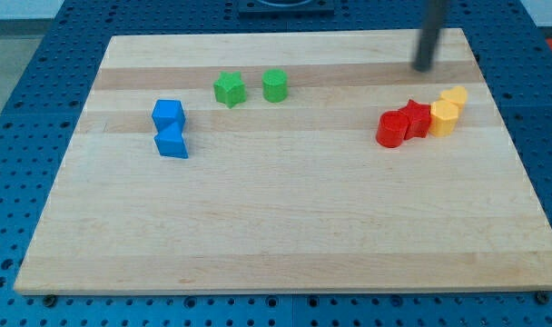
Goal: Move the yellow heart above the red star
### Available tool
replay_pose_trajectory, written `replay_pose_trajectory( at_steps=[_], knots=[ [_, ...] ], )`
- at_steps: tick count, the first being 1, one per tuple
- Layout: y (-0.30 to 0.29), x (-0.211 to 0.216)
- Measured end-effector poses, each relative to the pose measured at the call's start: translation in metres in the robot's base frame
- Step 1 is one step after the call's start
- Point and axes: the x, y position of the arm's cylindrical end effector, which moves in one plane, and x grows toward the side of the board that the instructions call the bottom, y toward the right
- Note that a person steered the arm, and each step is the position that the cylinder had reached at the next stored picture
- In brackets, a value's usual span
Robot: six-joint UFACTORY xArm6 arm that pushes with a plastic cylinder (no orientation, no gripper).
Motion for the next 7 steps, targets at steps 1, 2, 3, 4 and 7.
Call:
replay_pose_trajectory(
  at_steps=[1, 2, 3, 4, 7],
  knots=[
    [0.077, 0.028],
    [0.088, 0.032],
    [0.089, 0.067],
    [0.059, 0.068],
    [-0.018, 0.076]
  ],
)
